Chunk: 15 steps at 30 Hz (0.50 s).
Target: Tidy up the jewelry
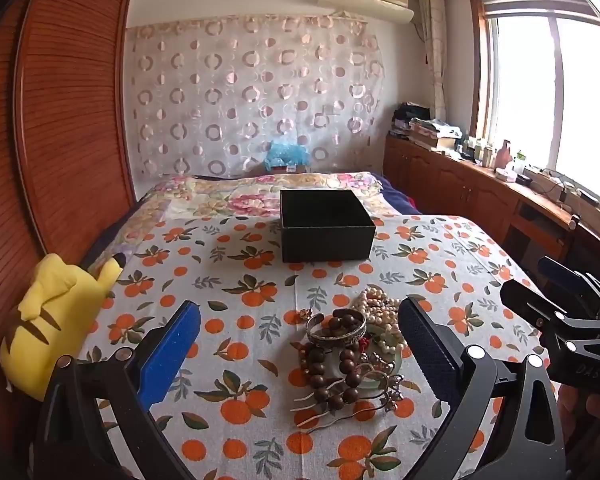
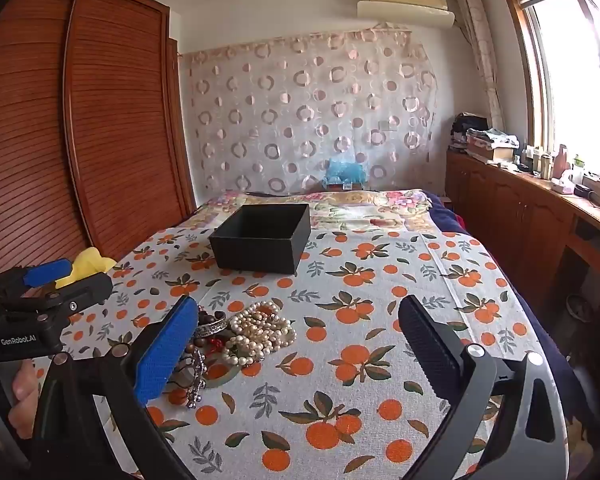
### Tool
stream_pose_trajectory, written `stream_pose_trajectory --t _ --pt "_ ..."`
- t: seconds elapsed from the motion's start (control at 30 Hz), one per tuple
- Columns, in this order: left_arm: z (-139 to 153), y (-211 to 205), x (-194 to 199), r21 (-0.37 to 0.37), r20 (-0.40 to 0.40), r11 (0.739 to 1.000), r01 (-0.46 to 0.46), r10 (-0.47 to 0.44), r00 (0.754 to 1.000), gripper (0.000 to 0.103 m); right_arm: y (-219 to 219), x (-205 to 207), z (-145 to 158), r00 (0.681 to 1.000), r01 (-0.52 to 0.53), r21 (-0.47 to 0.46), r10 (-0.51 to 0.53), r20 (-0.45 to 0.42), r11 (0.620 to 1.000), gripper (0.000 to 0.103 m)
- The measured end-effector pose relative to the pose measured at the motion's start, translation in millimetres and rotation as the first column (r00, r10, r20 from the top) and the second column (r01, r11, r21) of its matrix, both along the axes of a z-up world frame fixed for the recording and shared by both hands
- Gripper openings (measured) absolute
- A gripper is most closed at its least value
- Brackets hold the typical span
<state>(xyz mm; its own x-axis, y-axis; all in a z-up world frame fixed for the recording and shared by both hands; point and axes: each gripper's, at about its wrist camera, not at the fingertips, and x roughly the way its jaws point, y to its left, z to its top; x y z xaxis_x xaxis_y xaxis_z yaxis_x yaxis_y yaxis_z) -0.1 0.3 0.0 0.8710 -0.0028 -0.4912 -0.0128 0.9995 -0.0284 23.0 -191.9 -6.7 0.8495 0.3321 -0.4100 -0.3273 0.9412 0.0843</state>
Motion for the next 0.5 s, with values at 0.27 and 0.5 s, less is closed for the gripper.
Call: stream_pose_trajectory --t 0.27,0.5 --pt "-0.5 -0.7 0.3 0.007 0.002 1.000 0.000 0.000 1.000 0.096 -0.4 0.2 0.0 1.000 -0.001 0.005 0.001 -0.006 1.000 0.101" --pt "-0.4 -0.4 -0.6 0.009 0.006 1.000 0.001 -0.001 1.000 0.096 -0.6 -0.4 1.2 1.000 0.000 0.007 0.000 -0.006 1.000 0.101"
